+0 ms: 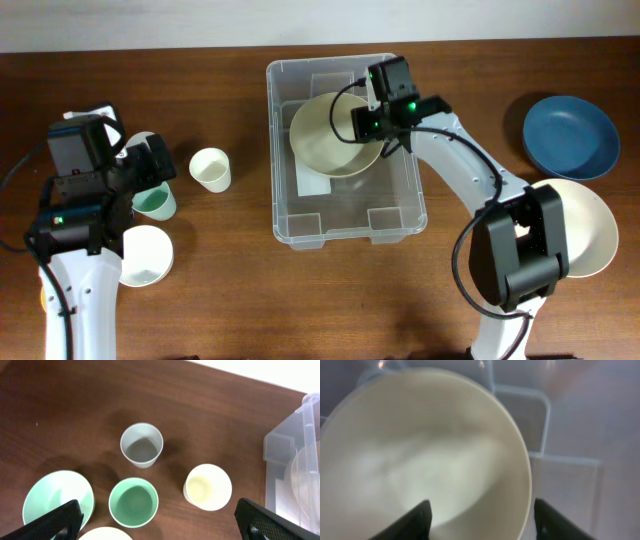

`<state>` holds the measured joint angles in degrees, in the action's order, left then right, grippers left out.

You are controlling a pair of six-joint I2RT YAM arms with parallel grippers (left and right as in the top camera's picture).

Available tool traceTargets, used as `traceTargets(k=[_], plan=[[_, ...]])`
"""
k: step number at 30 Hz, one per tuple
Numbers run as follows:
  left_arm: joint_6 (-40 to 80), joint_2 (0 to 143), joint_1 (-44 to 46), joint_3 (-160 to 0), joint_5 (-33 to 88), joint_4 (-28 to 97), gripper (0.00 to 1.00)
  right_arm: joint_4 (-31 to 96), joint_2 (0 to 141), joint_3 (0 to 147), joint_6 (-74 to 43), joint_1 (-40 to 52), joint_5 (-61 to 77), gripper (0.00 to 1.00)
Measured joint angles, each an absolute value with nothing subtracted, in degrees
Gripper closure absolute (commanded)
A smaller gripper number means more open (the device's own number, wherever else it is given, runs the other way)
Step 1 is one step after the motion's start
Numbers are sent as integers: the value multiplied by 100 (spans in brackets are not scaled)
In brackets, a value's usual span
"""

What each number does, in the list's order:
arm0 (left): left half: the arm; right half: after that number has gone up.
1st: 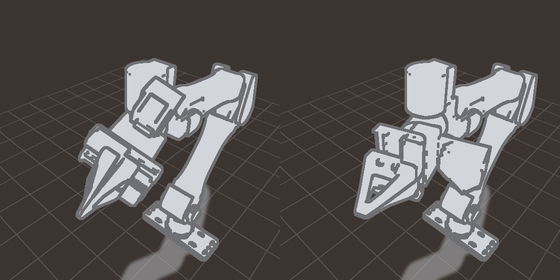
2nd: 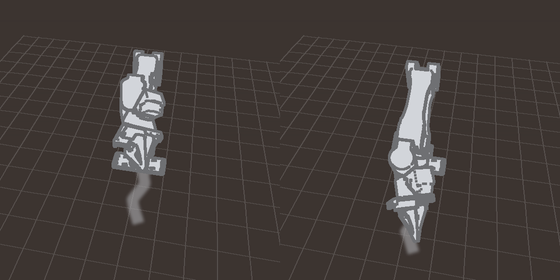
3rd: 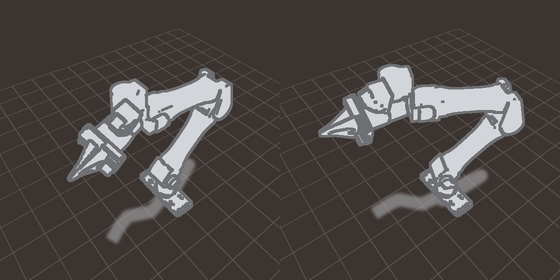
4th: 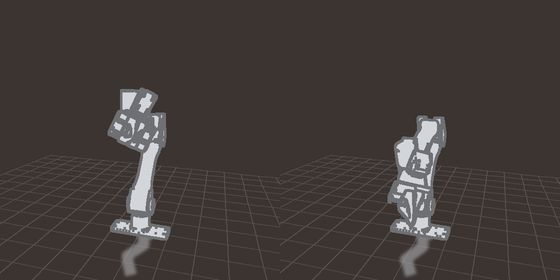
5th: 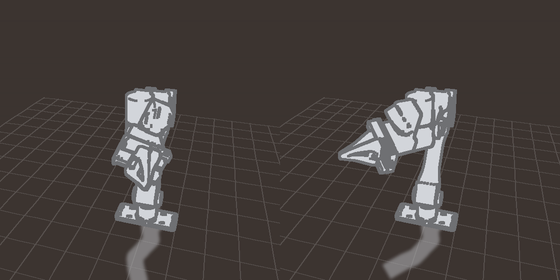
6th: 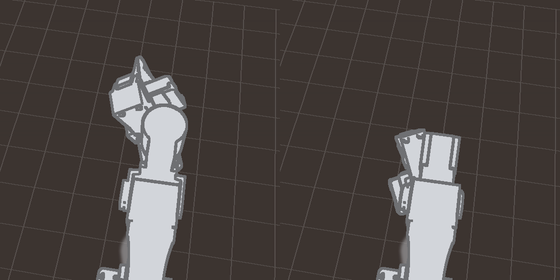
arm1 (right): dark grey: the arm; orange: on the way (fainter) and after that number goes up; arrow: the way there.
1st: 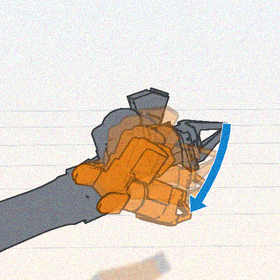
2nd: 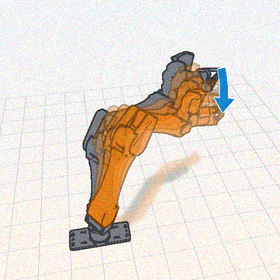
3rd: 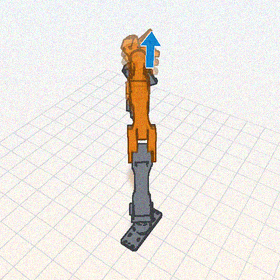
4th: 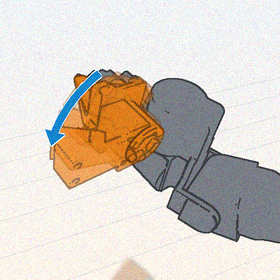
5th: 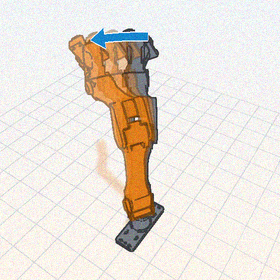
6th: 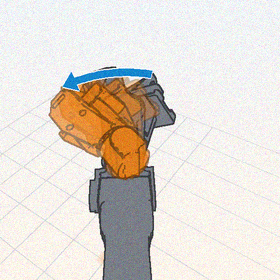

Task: Pack container
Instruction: 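Lift the cream bowl and lower it into the bin, then release bowl and move right gripper to the dark blue bowl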

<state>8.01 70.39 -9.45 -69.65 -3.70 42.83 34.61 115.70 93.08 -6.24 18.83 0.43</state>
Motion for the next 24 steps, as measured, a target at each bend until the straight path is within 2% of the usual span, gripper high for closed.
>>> traceTargets(k=[7, 12, 18, 24], plan=[[801, 7039, -945, -6965, -370, 4193, 1, 4425, 11229, 10792, -397, 1653, -602, 31], [803, 7039, -945, -6965, -370, 4182, 0, 4866, 10949, 11104, -379, 714, -1138, 30], [801, 7039, -945, -6965, -370, 4180, 1, 5561, 11244, 11096, -379, -569, -1415, 29], [803, 7039, -945, -6965, -370, 4180, 1, 5843, 11863, 11072, -379, -1210, -1463, 27]])
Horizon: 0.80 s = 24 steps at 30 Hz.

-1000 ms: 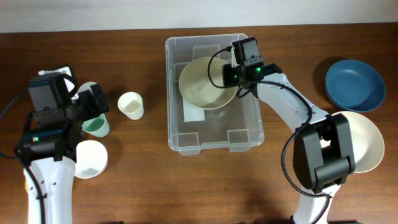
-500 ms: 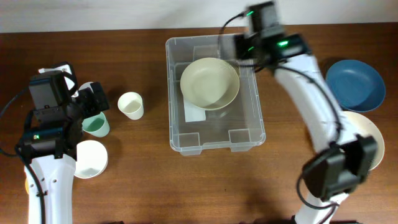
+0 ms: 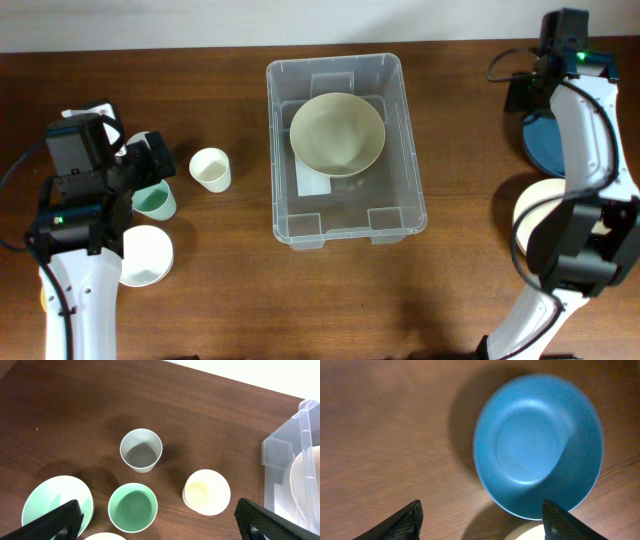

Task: Pack container
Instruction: 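Release bowl and move right gripper to the dark blue bowl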

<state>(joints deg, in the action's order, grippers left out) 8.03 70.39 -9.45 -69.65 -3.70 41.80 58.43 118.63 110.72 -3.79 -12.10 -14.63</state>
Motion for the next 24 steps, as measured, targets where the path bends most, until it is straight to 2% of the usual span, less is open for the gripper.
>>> traceTargets(k=[13, 18, 22, 24], plan=[[801, 7039, -945, -6965, -370, 4176, 1, 5590, 13281, 11065, -336, -1503, -1708, 30], [801, 7039, -945, -6965, -368, 4176, 1, 5369, 13563, 11056, -281, -1632, -1855, 49], [803, 7039, -945, -6965, -368, 4176, 1, 5199, 13609, 11056, -270, -1723, -1887, 73], [803, 7039, -945, -6965, -370, 4174, 1, 5135, 13609, 11056, -292, -1745, -1914, 82]])
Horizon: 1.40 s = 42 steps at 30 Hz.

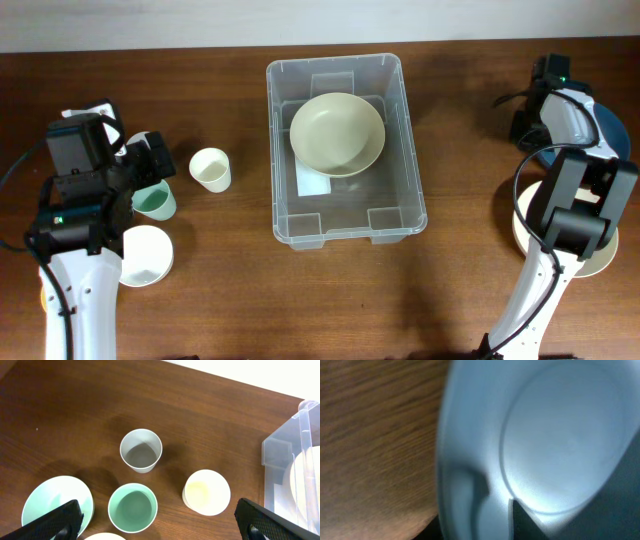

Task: Pack container
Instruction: 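Release bowl and move right gripper to the dark blue bowl, then grasp the dark blue bowl and place it into the bin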

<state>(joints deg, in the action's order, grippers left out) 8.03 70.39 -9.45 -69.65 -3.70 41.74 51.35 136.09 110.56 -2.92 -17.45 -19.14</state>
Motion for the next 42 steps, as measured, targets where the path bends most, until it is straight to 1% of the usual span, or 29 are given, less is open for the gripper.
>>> traceTargets(k=[1, 2, 3, 10, 13, 18, 22, 27, 31, 35, 39, 42], plan=[[801, 7039, -945, -6965, -370, 4174, 0, 5122, 13609, 11056, -270, -1750, -1916, 86], [801, 7039, -945, -6965, -368, 4176, 1, 5105, 13611, 11056, -272, -1750, -1918, 92], [801, 7039, -945, -6965, -368, 4176, 1, 5072, 13614, 11056, -255, -1750, -1929, 96], [801, 7039, -945, -6965, -370, 4174, 1, 5035, 13614, 11059, -290, -1750, -1944, 96], [801, 7039, -945, -6965, -368, 4174, 1, 5247, 13614, 11183, -296, -1747, -1940, 96], [801, 7039, -945, -6965, -368, 4176, 1, 5704, 13513, 11791, -191, -1667, -1852, 96], [803, 7039, -945, -6965, -368, 4176, 1, 6171, 13069, 12394, 169, -1369, -1579, 96], [801, 7039, -945, -6965, -368, 4180, 1, 6431, 12210, 12892, 659, -526, -1127, 96], [801, 7039, -945, -6965, -368, 4180, 1, 6514, 11786, 13008, 1181, 552, -906, 96], [801, 7039, -945, -6965, -368, 4180, 0, 6563, 11828, 12962, 1723, 1649, -753, 96], [801, 7039, -945, -6965, -368, 4180, 0, 6536, 11937, 12838, 2158, 2388, -672, 96], [801, 7039, -945, -6965, -368, 4180, 1, 6508, 12073, 12768, 2375, 2755, -548, 96]])
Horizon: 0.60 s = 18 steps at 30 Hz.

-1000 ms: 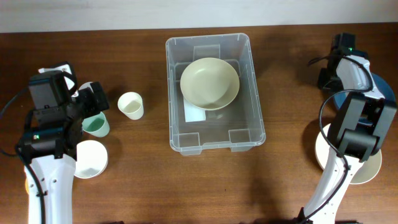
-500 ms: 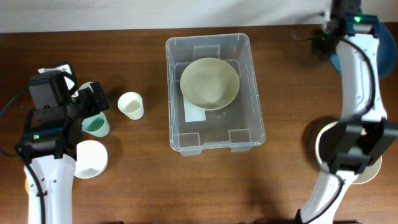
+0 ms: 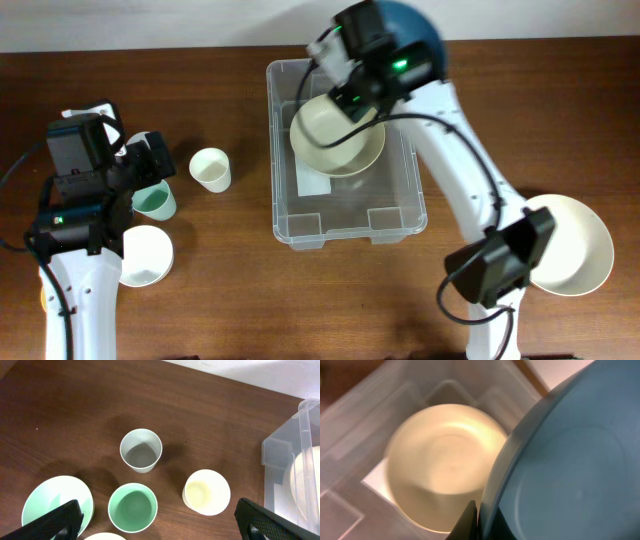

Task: Pack container
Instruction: 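Grasp the dark blue bowl and place it into the bin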

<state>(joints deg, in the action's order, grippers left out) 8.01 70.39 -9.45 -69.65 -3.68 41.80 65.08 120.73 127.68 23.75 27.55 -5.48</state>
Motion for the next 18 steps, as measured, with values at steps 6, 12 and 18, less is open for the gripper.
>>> traceTargets(k=[6, 12, 18], plan=[[803, 7039, -945, -6965, -368, 4180, 1, 6440, 12586, 12748, 2596, 3052, -169, 96], [801, 7039, -945, -6965, -368, 4180, 1, 6407, 13065, 12696, 2620, 3120, -78, 96], [801, 7039, -945, -6965, -368, 4180, 1, 6388, 13089, 12680, 2679, 3122, -32, 82]])
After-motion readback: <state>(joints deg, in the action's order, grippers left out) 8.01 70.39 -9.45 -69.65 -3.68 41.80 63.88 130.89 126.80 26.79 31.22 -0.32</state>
